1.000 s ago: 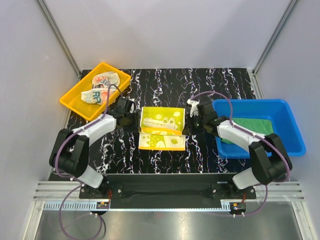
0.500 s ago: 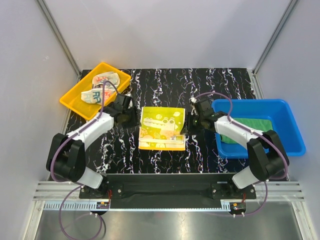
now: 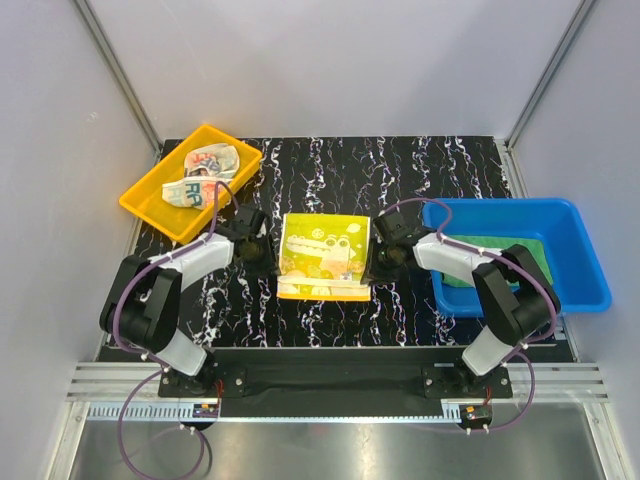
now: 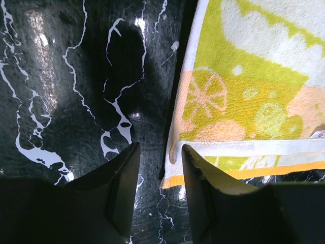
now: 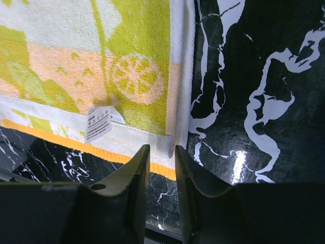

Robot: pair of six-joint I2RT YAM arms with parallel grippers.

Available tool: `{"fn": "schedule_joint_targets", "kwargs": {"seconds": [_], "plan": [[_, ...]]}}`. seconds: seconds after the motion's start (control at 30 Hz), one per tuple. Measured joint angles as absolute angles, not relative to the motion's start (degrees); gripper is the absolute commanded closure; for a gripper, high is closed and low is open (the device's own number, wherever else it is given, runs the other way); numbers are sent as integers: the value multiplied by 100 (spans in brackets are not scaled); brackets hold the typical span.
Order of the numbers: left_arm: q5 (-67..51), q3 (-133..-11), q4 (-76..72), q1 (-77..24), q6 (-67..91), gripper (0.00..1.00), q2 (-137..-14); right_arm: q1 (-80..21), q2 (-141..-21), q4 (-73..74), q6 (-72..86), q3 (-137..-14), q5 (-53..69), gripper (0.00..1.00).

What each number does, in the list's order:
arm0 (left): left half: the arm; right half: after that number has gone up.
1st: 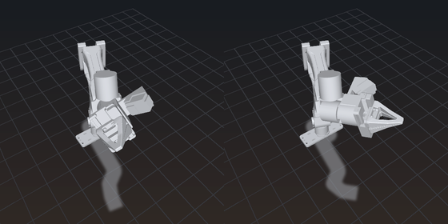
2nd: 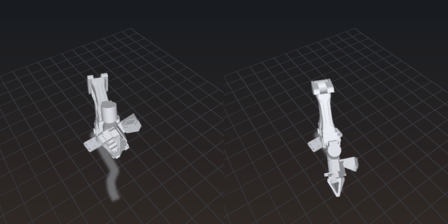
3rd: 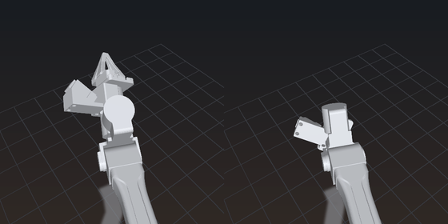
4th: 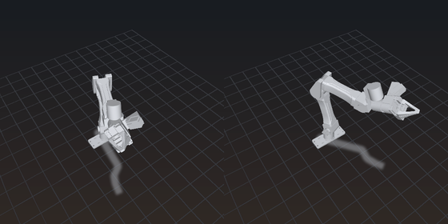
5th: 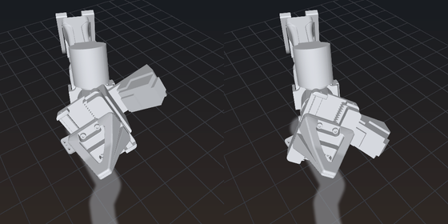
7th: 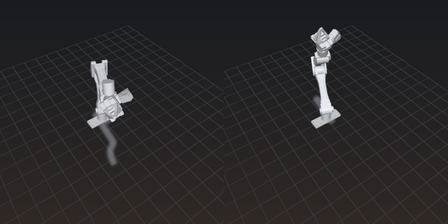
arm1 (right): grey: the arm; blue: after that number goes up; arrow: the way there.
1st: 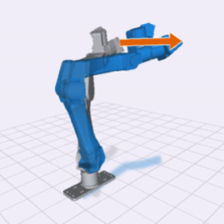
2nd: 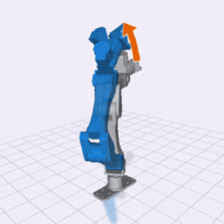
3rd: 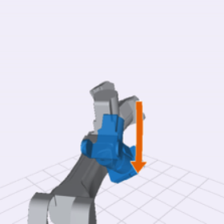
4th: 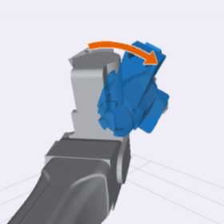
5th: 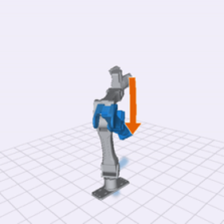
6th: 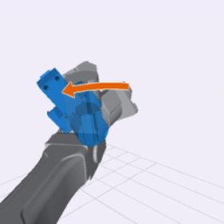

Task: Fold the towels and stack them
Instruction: Fold the towel

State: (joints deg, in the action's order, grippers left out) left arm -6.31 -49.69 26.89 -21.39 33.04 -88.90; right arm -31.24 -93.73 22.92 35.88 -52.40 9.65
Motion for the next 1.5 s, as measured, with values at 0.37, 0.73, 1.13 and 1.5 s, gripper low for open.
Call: {"fn": "schedule_joint_targets", "kwargs": {"seconds": [0.37, 0.73, 1.13, 1.5], "plan": [[-768, -4665, 2255, -2174, 3463, 59, -8875, -3175, -9454, 2143, 3717, -5087, 847, 74], [-843, -4661, 2215, -2213, 3535, 85, -8879, -3183, -9456, 1920, 3739, -4993, 847, 92], [-906, -4869, 2458, -2248, 3531, 78, -8941, -3192, -9454, 1986, 3741, -5024, 777, 82], [-1044, -4941, 2449, -2268, 3548, 100, -9008, -3223, -9450, 2058, 3739, -5083, 672, 71]]}}
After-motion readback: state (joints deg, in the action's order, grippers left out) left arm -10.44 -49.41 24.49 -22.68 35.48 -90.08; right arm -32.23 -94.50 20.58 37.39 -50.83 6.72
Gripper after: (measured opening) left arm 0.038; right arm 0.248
